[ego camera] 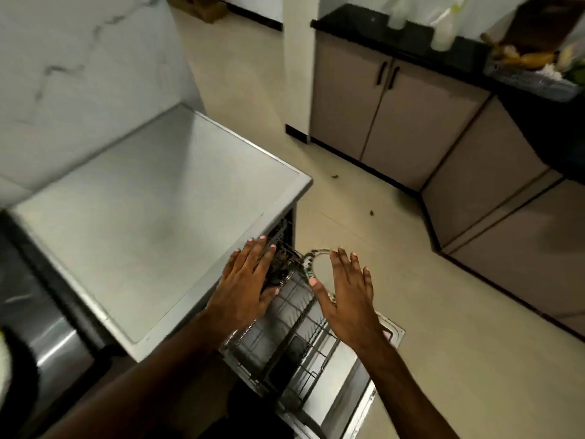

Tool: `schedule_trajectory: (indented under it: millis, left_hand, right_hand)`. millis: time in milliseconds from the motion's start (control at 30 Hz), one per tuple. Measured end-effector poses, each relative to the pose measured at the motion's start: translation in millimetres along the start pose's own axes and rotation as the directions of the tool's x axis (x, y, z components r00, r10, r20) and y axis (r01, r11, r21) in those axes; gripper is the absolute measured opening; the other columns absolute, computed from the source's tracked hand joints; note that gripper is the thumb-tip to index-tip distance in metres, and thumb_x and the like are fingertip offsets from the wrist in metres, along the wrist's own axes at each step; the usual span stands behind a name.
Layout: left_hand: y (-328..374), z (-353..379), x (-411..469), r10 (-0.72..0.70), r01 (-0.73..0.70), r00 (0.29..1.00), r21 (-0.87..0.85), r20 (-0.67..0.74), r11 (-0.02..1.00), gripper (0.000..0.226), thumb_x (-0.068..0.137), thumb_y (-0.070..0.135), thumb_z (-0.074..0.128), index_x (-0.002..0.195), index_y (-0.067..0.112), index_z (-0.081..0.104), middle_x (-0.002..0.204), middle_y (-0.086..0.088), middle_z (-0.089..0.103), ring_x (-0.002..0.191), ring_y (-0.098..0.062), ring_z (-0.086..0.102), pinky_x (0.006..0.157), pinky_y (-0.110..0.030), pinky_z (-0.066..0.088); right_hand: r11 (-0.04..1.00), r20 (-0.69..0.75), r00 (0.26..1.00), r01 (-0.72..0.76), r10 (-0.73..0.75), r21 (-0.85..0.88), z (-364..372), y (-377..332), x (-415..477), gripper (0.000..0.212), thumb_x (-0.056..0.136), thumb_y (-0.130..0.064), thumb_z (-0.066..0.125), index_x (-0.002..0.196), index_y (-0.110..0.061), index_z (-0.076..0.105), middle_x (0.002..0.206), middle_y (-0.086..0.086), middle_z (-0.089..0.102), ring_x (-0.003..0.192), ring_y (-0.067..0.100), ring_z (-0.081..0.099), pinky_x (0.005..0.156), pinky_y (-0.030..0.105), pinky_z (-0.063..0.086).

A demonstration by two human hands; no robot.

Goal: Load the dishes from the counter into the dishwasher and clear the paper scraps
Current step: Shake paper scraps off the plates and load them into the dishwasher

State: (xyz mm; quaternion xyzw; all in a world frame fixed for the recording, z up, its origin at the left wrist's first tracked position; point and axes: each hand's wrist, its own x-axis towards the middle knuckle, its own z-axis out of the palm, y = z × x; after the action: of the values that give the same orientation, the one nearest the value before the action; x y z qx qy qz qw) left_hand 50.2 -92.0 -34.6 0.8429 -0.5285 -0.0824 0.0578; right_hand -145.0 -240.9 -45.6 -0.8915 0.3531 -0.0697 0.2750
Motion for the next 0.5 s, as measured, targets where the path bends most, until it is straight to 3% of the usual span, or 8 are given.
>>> schedule_trajectory:
  millis: [233, 500]
  left_hand:
    - [-47, -36, -91, -0.269, 0.265, 0.962, -0.077, -0.050, 0.961, 0.086, 0.097, 0.059, 0.051, 0.164, 0.026, 0.010, 0.170, -0.001, -0.013, 0.156, -0.022, -0.017, 0.123, -0.040, -0.008]
    - [-111, -68, -238, -0.553, 0.539, 0.828, -0.140, -0.094, 0.831, 0.084, 0.096, 0.058, 0.054, 0.163, 0.027, 0.013, 0.171, -0.002, -0.011, 0.157, -0.021, -0.015, 0.127, -0.040, -0.006]
  right_hand:
    - [0.973, 0.119, 0.967, 0.218, -0.225, 0.070, 8, -94, 3, 0.080, 0.101, -0.074, 0.027, 0.164, -0.035, 0.000, 0.172, -0.012, -0.007, 0.157, 0.010, -0.016, 0.128, 0.046, -0.007]
    - [0.896, 0.173, 0.880, 0.426, -0.443, 0.130, 60, -201, -28, 0.084, 0.096, -0.078, 0.025, 0.165, -0.031, 0.010, 0.173, -0.010, 0.002, 0.158, 0.009, -0.011, 0.129, 0.050, 0.002]
